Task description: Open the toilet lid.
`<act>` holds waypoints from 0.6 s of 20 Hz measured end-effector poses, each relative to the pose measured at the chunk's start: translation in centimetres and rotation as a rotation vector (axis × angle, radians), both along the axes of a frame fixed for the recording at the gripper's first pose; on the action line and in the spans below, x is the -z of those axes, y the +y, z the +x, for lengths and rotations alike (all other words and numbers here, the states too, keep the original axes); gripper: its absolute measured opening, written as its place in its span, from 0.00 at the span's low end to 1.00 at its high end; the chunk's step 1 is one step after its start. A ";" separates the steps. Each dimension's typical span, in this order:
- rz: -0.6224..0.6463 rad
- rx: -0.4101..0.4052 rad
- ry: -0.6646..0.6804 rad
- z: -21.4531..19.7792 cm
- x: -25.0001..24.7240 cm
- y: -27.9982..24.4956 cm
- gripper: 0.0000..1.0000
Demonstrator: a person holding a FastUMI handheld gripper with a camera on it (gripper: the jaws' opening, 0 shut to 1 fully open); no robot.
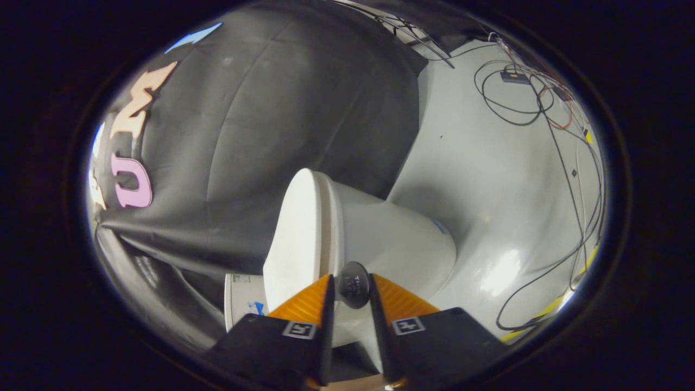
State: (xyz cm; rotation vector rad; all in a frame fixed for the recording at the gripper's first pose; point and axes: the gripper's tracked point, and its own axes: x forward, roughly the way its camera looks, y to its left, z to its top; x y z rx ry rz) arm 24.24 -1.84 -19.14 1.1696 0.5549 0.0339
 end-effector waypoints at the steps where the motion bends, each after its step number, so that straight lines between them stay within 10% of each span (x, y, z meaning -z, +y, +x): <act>1: 0.011 0.006 -0.011 0.4 0.0 0.1 0.29; 6: 0.199 0.064 -0.045 0.0 -1.4 0.5 0.00; 12: 0.067 0.081 0.017 -0.6 -2.6 0.7 0.00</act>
